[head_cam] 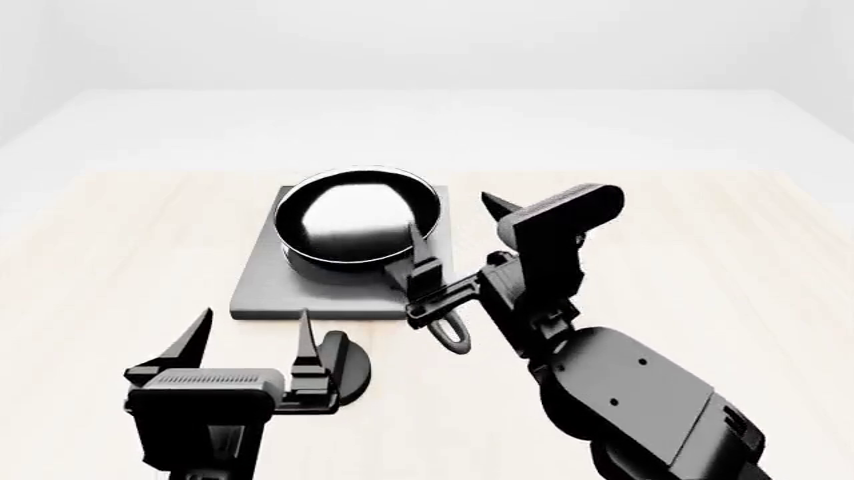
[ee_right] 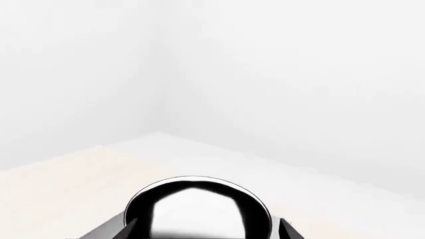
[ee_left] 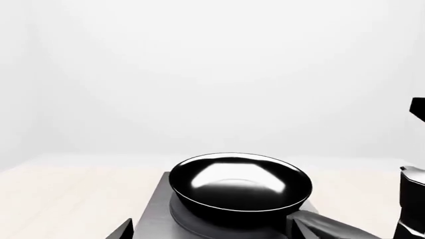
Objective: Put the frying pan on the stove.
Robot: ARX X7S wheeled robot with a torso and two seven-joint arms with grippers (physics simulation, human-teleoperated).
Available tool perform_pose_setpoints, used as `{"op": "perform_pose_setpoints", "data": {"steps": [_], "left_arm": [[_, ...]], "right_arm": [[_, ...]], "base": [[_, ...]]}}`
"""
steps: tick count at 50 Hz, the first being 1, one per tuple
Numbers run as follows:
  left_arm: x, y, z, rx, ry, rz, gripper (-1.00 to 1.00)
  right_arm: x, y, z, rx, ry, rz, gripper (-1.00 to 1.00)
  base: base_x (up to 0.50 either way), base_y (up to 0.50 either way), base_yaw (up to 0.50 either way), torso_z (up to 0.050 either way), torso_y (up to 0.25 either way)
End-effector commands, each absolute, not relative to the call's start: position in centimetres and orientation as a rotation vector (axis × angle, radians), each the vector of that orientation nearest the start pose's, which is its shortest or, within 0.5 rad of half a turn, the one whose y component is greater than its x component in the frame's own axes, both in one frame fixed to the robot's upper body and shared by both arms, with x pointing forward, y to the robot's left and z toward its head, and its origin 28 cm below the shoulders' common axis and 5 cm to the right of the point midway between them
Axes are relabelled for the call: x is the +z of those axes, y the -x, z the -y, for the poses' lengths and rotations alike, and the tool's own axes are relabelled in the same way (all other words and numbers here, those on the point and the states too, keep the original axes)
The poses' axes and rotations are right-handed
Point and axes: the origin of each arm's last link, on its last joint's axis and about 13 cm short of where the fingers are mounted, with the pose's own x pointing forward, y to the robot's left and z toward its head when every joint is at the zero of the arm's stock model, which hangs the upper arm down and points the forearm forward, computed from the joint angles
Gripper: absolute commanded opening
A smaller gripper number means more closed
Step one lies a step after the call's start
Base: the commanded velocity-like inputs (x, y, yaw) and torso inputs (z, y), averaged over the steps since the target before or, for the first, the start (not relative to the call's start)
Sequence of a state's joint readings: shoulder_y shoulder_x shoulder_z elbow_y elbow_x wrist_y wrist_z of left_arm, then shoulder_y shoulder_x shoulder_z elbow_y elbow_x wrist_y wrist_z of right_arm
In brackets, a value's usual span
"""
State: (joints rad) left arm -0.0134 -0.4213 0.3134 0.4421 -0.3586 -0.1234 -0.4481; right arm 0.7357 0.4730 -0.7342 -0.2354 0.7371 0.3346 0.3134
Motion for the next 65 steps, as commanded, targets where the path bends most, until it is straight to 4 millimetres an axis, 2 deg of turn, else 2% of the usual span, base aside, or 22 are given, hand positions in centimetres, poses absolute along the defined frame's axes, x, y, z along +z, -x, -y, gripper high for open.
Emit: {"op": "perform_pose_setpoints", "data": {"steps": [1, 13, 34, 47, 65], "left_arm": [[9.7, -19.7, -21.3, 0.001, 0.014, 0.202, 1.00], [10.5, -19.7, -21.5, 0.005, 0.008, 0.224, 1.00], [10.9, -19.5, -21.7, 0.016, 0.023, 0.241, 1.00], [12.2, -19.3, -21.9, 0.015, 0.024, 0.274, 1.00], [13.5, -18.3, -22.0, 0.006, 0.033, 0.319, 1.00]], "right_arm": [[17.6, -26.8, 6.8, 0.432, 0.008, 0.229, 1.00], [18.0, -24.7, 7.5, 0.386, 0.014, 0.290, 1.00], [17.8, -22.8, 8.3, 0.307, 0.032, 0.357, 1.00], [18.8, -21.6, 8.6, 0.278, 0.027, 0.420, 1.00], [19.3, -20.0, 9.0, 0.246, 0.019, 0.458, 1.00]], "base": [[0.00, 0.00, 0.00, 0.000, 0.000], [0.00, 0.00, 0.00, 0.000, 0.000], [0.00, 0.00, 0.00, 0.000, 0.000], [0.00, 0.00, 0.00, 0.000, 0.000], [0.00, 0.00, 0.00, 0.000, 0.000]]}}
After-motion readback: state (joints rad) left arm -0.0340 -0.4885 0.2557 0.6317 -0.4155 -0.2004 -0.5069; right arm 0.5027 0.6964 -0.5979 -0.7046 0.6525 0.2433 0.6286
